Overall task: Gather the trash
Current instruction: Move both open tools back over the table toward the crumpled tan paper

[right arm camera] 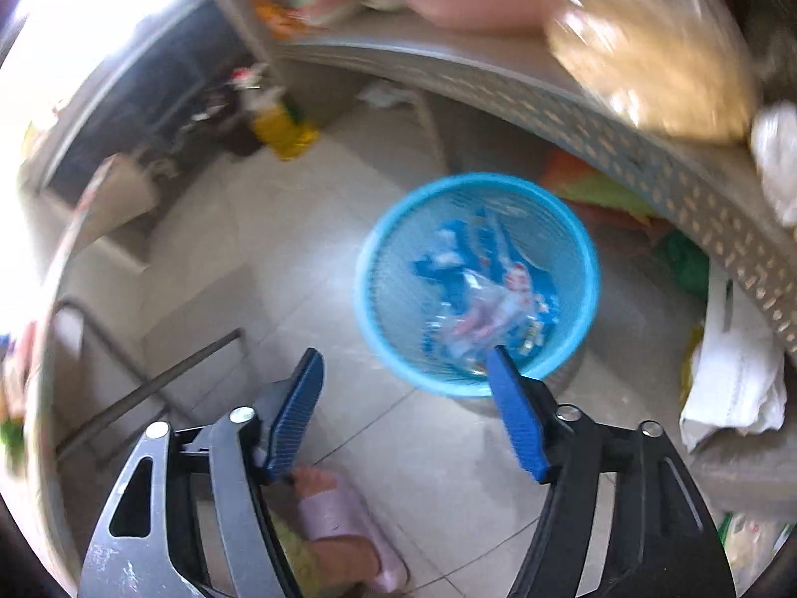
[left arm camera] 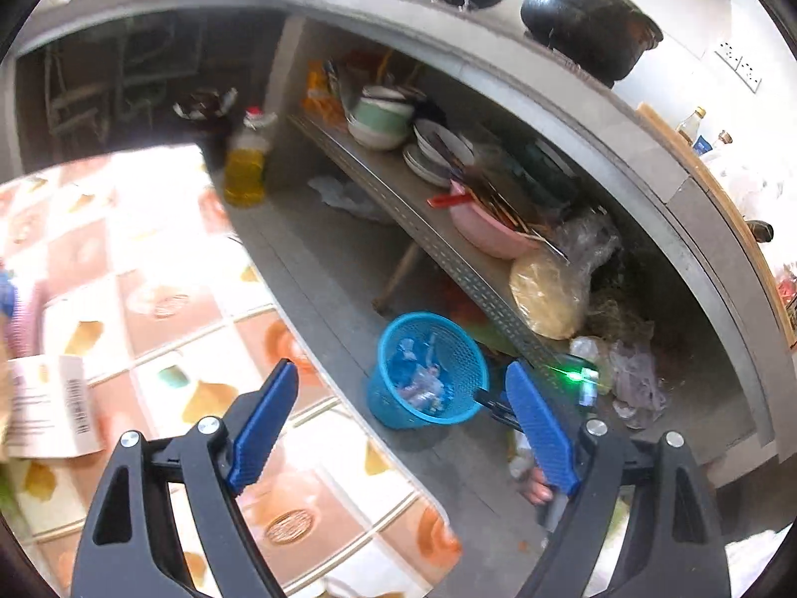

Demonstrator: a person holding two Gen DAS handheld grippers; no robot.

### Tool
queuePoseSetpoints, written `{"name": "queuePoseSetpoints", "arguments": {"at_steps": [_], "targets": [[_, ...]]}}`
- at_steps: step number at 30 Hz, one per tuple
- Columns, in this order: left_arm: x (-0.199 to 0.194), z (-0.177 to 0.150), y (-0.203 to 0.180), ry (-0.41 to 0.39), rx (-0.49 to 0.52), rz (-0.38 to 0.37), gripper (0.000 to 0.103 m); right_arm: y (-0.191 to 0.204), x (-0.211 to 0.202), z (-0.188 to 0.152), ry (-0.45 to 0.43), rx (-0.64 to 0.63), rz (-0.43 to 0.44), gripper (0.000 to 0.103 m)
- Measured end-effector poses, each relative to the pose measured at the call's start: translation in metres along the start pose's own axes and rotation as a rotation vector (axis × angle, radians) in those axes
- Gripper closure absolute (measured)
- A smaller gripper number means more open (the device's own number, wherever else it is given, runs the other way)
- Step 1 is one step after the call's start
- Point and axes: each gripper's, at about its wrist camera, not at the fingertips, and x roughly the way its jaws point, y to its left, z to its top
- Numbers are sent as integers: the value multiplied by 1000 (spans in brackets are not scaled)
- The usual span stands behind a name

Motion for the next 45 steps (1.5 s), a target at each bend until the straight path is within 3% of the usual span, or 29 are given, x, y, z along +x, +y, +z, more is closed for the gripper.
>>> {"name": "queuePoseSetpoints", "arguments": {"at_steps": [7,12,15,23,31,40,45], "targets": [[-51,-19,0,-156,24,84,11,59,-75,9,-171,-150,89,16],[-83,-31,10,-243,4,128,6,94,-107,10,-253,-229,63,8],[-104,-41,19,-285,-14,152,6,110,-117,7,-286,-265,57,8],[-154,-66,56,-344,-91,251,6,152,-125,2,-271,-291,42,8],[-203,-82,97,-402,-162,345,6,219,-140,-4,-309,-448,57,8],[-237,-92,133,-436,-222,410,6,291,-152,-10,-377,-614,42,8],[-244,-98,150,-446,-264,432,6,315,-148,-7,-358,-643,86,8]]}}
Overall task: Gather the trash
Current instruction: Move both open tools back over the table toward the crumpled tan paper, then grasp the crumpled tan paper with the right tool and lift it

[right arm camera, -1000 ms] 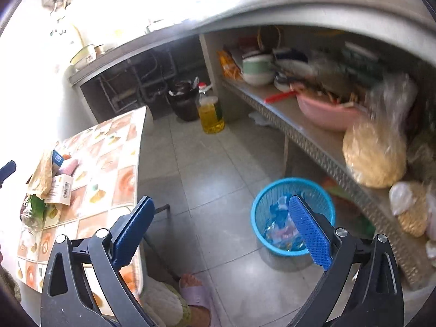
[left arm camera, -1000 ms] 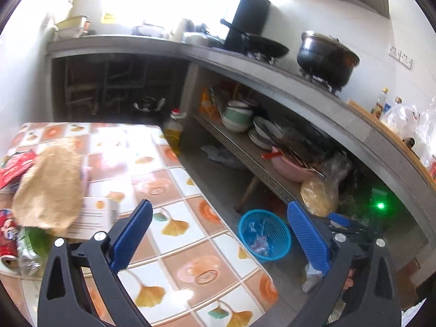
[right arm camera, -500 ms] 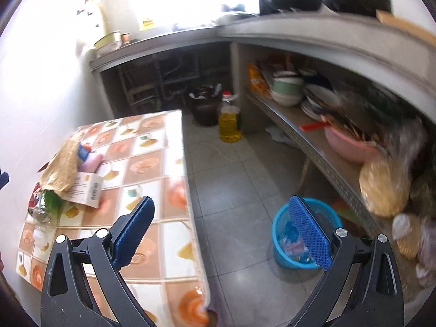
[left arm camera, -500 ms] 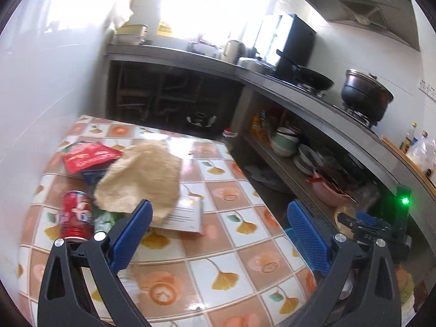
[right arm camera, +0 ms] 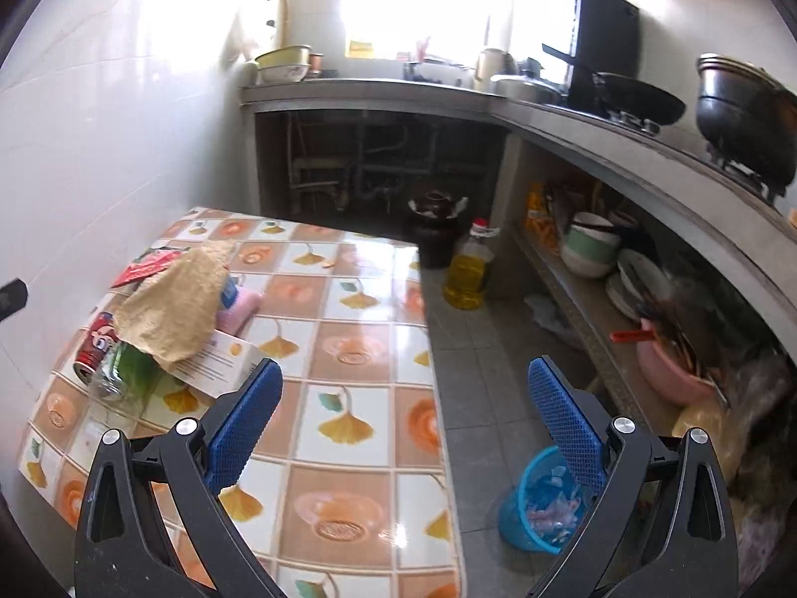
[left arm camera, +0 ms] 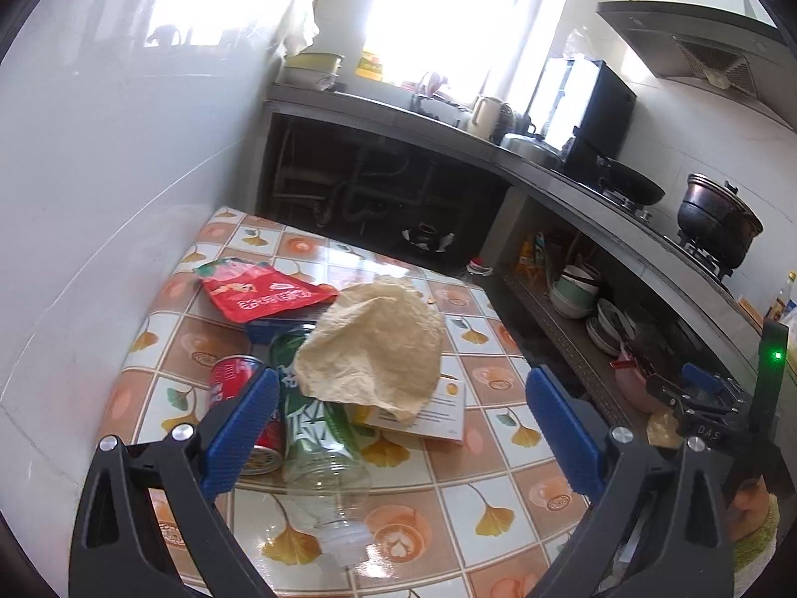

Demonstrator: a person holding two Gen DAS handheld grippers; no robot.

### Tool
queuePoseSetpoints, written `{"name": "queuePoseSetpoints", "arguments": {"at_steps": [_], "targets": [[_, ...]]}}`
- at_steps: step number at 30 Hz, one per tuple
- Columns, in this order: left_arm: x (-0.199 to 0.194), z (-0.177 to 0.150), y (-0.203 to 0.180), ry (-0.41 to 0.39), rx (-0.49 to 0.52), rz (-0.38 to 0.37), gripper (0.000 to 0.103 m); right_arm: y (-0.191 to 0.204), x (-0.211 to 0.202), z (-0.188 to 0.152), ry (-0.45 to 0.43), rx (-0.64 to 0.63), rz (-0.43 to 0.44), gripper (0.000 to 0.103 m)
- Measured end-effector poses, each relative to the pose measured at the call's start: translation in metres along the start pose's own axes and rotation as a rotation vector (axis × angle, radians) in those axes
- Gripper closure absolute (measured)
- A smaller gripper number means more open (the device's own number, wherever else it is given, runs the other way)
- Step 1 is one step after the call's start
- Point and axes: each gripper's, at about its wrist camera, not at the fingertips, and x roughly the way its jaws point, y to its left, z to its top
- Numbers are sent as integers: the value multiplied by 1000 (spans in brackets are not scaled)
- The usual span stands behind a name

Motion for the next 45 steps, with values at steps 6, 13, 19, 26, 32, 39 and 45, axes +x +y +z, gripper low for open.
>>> {"name": "queuePoseSetpoints", "arguments": {"at_steps": [6,13,19,26,32,39,45], "targets": [[-4,-3,20,4,-38,34,6,15,13,13,22,-10,87,8],[-13,-5,25,-3,-41,63,6,11,15,19,10,46,254,8],[-21,-12,22,-7,-36,96,6,12,27,18,61,104,373,8],[-13,-21,23,11,-11,104,6,24,47,25,126,165,539,8],[7,-20,30,38,-3,91,6,89,71,47,68,-127,628,8],[24,-21,44,71,-24,85,6,158,127,49,64,-387,576,8],[32,-21,61,96,-50,94,6,191,155,46,108,-575,647,8]]}}
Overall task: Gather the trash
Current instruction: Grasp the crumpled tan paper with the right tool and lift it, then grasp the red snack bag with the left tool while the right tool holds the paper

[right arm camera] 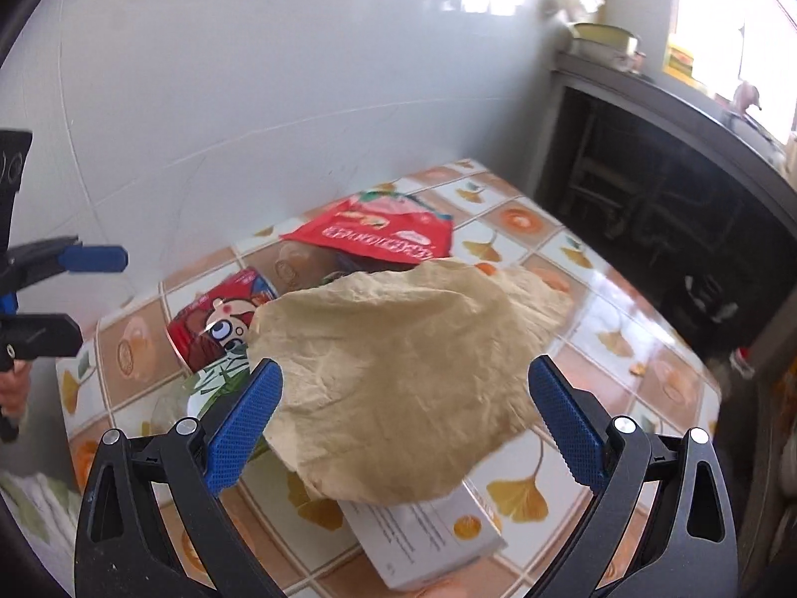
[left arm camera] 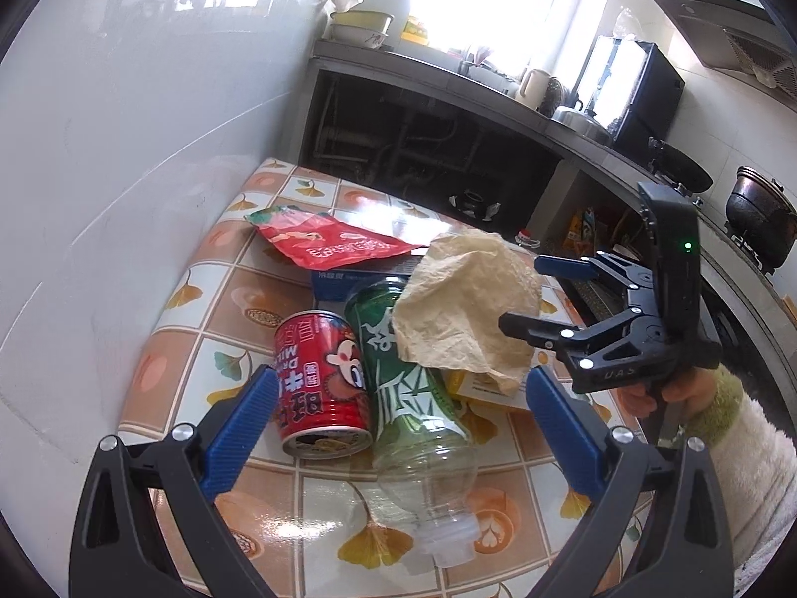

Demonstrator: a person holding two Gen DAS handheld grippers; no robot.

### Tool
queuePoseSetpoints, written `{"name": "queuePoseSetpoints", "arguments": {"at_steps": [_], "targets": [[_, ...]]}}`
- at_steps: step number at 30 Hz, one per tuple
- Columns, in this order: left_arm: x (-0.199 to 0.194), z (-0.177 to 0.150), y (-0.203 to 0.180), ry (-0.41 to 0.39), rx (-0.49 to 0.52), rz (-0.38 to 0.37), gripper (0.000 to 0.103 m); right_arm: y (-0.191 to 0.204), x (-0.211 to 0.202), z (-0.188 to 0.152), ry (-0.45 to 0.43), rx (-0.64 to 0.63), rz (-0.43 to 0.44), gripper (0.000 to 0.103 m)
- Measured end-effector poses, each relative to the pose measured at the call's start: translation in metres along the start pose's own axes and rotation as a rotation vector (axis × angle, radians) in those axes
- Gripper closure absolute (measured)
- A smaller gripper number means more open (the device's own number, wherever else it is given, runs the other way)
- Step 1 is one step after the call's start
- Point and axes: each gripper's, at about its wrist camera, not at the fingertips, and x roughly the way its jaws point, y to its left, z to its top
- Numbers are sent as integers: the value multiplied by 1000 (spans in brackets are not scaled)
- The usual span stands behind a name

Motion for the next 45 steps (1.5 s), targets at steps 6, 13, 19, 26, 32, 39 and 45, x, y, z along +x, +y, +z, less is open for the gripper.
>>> {"name": "queuePoseSetpoints", "arguments": {"at_steps": [6,13,19,26,32,39,45], "targets": [[7,0,10,15,-31,-4,6,-7,28,-3,91,3,16,8],[12,-1,16,26,-45,-9,6,9,25,-8,76,-39,-58,13],[11,-1,18,28,-47,-4,6,19,23,-14,84,-90,-210,43],[9,-2,18,24,-46,0,6,12,6,-19,84,-32,-263,85],[6,-1,17,17,-40,1,6,-1,-6,-23,57,103,-204,100],[10,5,16,13,-32,-3,6,-19,-45,-31,-47,291,-142,101],[22,35,19,-20,-53,-12,6,-35,-75,-41,-132,415,-112,101]]}}
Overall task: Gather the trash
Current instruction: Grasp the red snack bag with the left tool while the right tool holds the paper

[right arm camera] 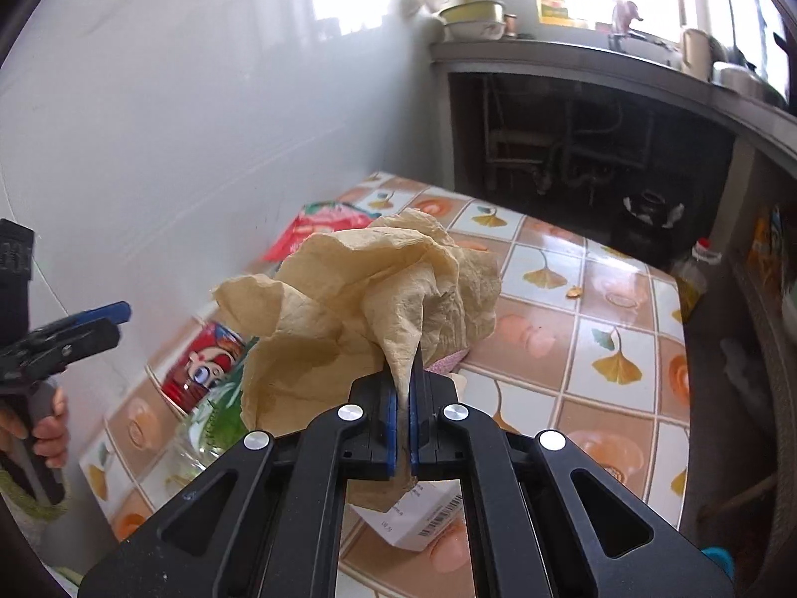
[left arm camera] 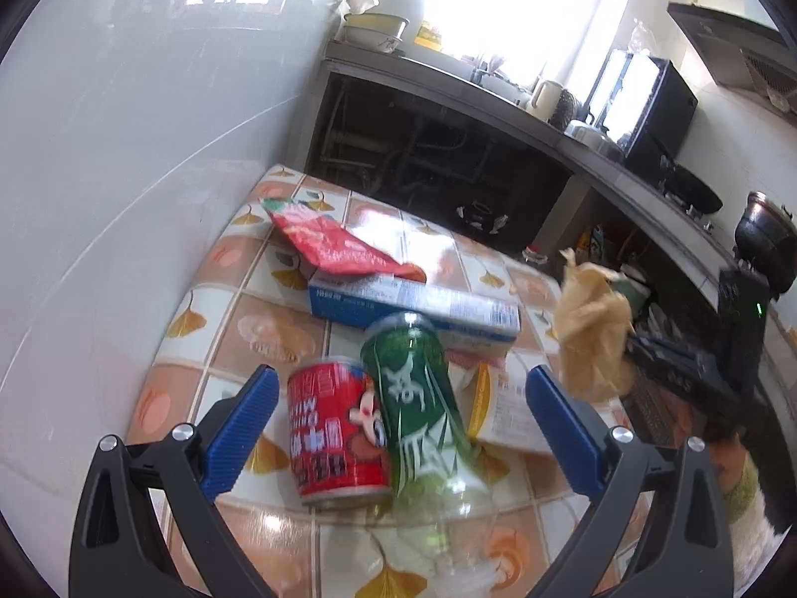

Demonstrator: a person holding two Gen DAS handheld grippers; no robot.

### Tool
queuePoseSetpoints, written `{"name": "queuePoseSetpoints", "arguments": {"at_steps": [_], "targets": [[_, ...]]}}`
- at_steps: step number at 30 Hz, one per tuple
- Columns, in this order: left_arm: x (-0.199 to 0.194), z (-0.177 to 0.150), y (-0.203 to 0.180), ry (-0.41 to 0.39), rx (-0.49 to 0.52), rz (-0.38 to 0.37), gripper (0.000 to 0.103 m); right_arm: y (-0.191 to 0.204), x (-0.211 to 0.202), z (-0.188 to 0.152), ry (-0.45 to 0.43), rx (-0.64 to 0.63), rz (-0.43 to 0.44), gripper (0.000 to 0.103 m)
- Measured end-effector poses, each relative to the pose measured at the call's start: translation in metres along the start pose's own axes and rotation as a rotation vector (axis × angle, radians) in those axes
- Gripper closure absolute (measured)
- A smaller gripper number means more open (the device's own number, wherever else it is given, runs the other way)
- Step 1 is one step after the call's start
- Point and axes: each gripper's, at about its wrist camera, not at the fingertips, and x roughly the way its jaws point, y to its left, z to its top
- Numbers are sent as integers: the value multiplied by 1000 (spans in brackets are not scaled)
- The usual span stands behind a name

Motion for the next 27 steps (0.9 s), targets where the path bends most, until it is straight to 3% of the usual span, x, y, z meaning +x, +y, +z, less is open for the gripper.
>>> {"name": "queuePoseSetpoints", "arguments": {"at_steps": [4,7,13,16,19,23,25,27], "targets": [[26,43,18,0,-116,-48,6,-7,-8,-2,-21,38,17,101],[65,77,31,77,-203,-79,6,-11,-8,-4,-27,56,39,101],[150,132,66,185,-315,86,14,-17,-4,-6,-31,70,72,101],[183,141,96,253,-441,114,17,-23,-1,-7,-29,80,88,101],[214,138,128,336,-632,57,20,-31,3,-9,-25,91,95,101],[230,135,141,359,-688,61,22,-39,7,-9,-18,126,138,101],[237,134,143,377,-691,66,28,-43,11,-9,-14,145,154,101],[240,132,145,387,-689,70,40,-46,14,-9,-10,157,160,101]]}}
